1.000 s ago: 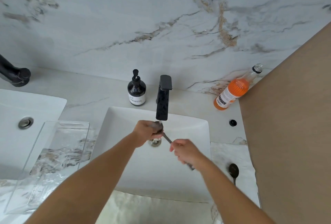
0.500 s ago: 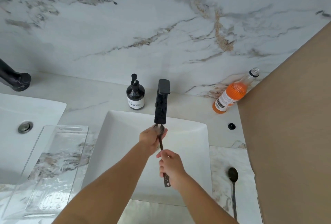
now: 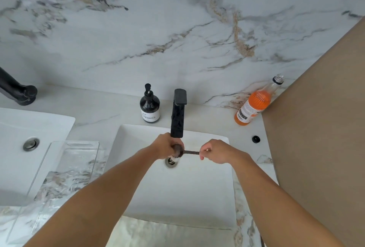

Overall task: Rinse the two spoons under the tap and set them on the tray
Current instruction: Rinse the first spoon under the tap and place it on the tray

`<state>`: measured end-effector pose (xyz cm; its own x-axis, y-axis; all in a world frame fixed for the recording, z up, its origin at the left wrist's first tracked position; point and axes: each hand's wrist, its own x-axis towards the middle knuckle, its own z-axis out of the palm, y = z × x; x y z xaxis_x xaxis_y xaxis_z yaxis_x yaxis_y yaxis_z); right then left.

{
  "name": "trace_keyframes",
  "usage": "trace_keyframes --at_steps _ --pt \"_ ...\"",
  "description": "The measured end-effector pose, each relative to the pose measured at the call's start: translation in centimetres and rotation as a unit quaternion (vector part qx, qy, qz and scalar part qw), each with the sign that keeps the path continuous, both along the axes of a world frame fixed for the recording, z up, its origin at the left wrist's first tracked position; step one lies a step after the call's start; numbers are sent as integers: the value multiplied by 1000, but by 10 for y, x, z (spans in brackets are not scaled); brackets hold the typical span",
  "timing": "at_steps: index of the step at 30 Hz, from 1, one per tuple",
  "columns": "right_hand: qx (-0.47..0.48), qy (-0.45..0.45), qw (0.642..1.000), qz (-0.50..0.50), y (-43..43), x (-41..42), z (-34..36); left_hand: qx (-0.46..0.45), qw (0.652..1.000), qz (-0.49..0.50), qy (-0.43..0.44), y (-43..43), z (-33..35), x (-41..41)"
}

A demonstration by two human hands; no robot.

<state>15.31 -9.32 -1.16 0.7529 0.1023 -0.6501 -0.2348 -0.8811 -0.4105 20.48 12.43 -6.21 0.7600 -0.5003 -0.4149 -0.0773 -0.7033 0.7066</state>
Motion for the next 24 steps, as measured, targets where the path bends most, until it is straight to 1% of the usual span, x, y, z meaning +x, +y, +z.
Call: trace_keyframes --at_steps 1,2,3,4,6,7,8,9,10,11,12,14,15,16,18,19,21,24 --pt "-12 -13 1000 10 0 1 0 -26 999 21 23 1 -3 -2" --pt "-18 -26 999 12 0 2 0 -84 992 63 74 2 -8 -4" --pt "-14 -36 999 5 0 3 -1 -143 975 110 132 4 -7 -8" --pt "1 -44 999 -9 1 4 -1 -200 947 162 193 3 -5 -11" --pt "52 -48 996 -51 3 1 -2 -245 899 235 275 2 -4 -14" --pt "72 -49 994 -68 4 -2 -4 -236 894 247 290 1 -4 -14" --pt "82 -51 992 -78 4 -6 -6 -207 903 239 289 0 -4 -14" --pt "87 -51 991 -85 4 -11 -10 -166 922 214 275 -1 -4 -15" --pt "90 -51 990 -91 6 -17 -15 -146 934 195 260 0 -2 -15" --pt "97 -55 988 -106 8 -23 -20 -156 929 199 271 4 0 -13" --pt "109 -60 983 -132 11 -28 -25 -202 904 219 308 9 2 -10" --pt "137 -73 968 -197 18 -36 -32 -293 833 285 372 18 8 -2" --pt "144 -69 964 -212 21 -39 -34 -301 816 322 374 20 12 2" --pt "146 -60 964 -216 24 -42 -36 -299 810 364 348 22 19 7" --pt "157 -41 962 -221 30 -48 -37 -258 819 444 254 18 32 20" --pt "168 -31 958 -229 32 -50 -36 -251 822 465 211 14 42 28" --pt "189 -18 950 -246 35 -54 -36 -270 829 460 170 2 68 41" --pt "210 -11 942 -263 38 -59 -35 -263 860 409 153 -20 98 49"
